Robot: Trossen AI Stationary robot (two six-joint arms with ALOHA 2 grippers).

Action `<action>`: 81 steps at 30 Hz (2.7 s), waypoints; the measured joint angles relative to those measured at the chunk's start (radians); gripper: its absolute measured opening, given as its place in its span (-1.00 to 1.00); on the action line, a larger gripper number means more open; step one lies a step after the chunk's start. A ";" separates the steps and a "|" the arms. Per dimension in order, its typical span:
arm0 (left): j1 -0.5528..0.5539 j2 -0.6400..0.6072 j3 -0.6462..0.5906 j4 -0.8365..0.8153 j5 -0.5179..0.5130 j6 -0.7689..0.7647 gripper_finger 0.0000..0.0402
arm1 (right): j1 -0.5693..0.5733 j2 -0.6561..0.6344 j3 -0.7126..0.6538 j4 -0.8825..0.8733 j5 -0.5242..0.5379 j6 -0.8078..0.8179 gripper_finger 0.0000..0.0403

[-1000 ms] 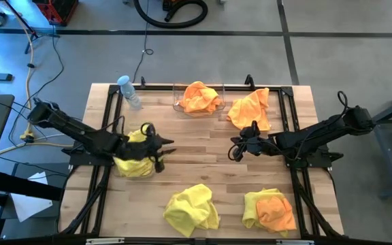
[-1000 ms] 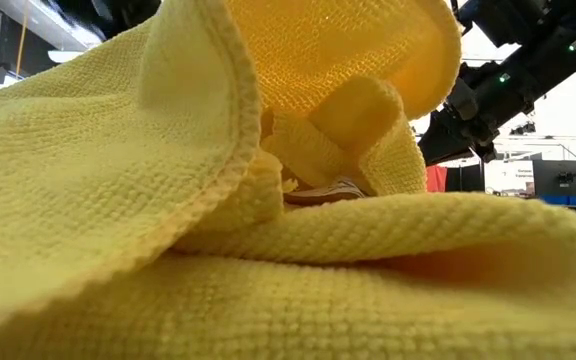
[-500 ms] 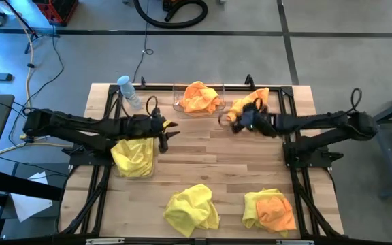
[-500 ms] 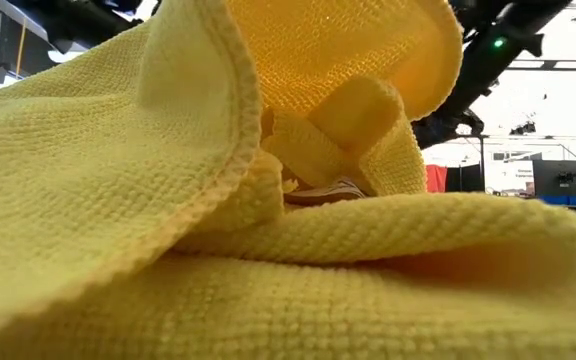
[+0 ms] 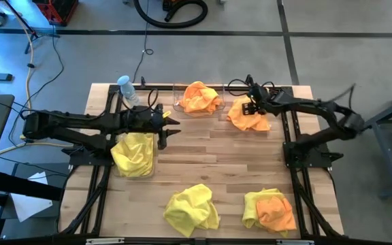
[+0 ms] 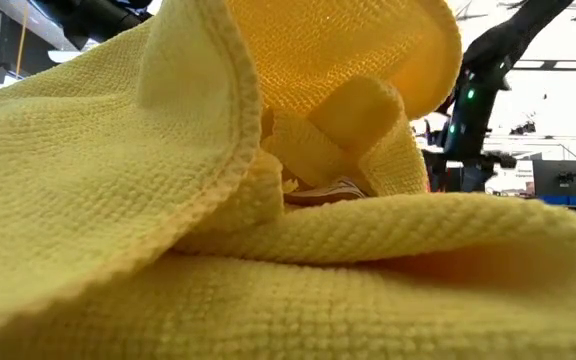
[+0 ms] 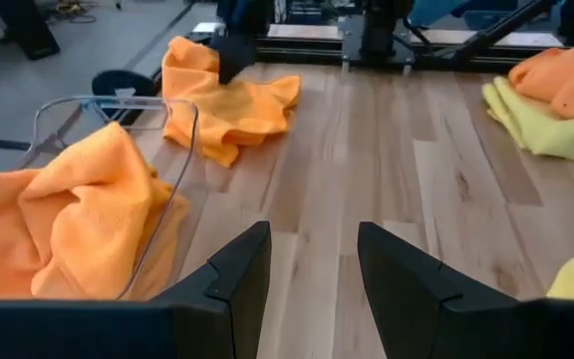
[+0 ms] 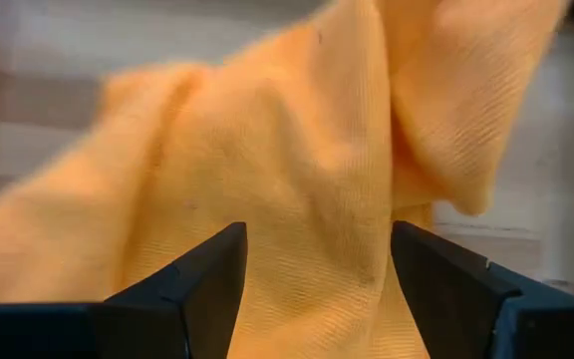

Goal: Sort microfiber towel by color & place in baskets
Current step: Put the orange microfiber towel into the top transparent bin

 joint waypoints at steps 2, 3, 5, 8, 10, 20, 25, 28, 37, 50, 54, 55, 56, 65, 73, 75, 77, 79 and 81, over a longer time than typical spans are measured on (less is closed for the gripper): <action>0.000 0.000 0.005 -0.017 0.001 0.011 -0.29 | -0.012 0.062 0.000 0.033 -0.035 -0.013 0.22; 0.000 -0.001 0.005 -0.029 0.000 0.013 -0.29 | -0.014 0.093 0.000 0.048 -0.048 -0.016 0.22; 0.000 -0.003 0.005 -0.049 -0.006 0.024 -0.29 | -0.015 0.156 0.000 0.073 -0.056 -0.013 0.22; 0.000 -0.022 0.005 -0.068 -0.043 0.058 -0.29 | -0.013 0.232 0.007 0.094 -0.048 -0.016 0.20; 0.000 -0.048 0.001 -0.077 -0.056 0.065 -0.29 | -0.013 0.264 0.012 0.092 -0.044 -0.017 0.12; 0.000 -0.306 -0.102 -0.146 -0.059 0.059 -0.29 | 0.012 0.185 -0.004 0.050 -0.008 -0.099 -0.94; 0.000 -0.437 -0.177 -0.148 -0.060 0.081 -0.29 | 0.025 0.060 0.026 -0.088 0.027 -0.037 -0.90; 0.000 -0.481 -0.201 -0.144 -0.060 0.083 -0.29 | 0.070 0.003 0.087 -0.207 0.100 -0.014 -0.98; 0.000 -0.497 -0.227 -0.150 -0.061 0.092 -0.29 | 0.296 -0.006 0.495 -0.365 0.360 -0.004 -0.99; 0.000 -0.497 -0.227 -0.151 -0.064 0.090 -0.29 | 0.409 0.428 1.103 -0.334 0.450 -0.321 -1.00; 0.000 -0.497 -0.227 -0.159 -0.063 0.079 -0.29 | 0.400 0.606 1.251 -0.336 0.393 -0.373 -1.00; 0.000 -0.497 -0.227 -0.162 -0.063 0.069 -0.29 | 0.400 0.649 1.281 -0.336 0.392 -0.381 -1.00; 0.000 -0.497 -0.227 -0.166 -0.063 0.066 -0.29 | 0.400 0.686 1.307 -0.335 0.388 -0.386 -1.00; 0.000 -0.497 -0.227 -0.243 -0.063 0.046 -0.29 | 0.373 0.880 1.381 -0.295 0.091 -0.272 -1.00; -0.001 -0.497 -0.227 -0.254 -0.062 0.013 -0.29 | 0.314 0.934 1.382 -0.266 -0.150 -0.211 -1.00; -0.001 -0.497 -0.227 -0.254 -0.062 0.013 -0.29 | 0.305 0.951 1.382 -0.266 -0.183 -0.227 -1.00; -0.001 -0.497 -0.227 -0.253 -0.062 0.013 -0.29 | 0.298 0.971 1.382 -0.262 -0.207 -0.246 -1.00; -0.001 -0.497 -0.227 -0.252 -0.062 0.013 -0.29 | 0.291 0.990 1.382 -0.259 -0.232 -0.257 -1.00; -0.001 -0.497 -0.227 -0.252 -0.062 0.013 -0.29 | 0.285 1.008 1.382 -0.258 -0.262 -0.264 -1.00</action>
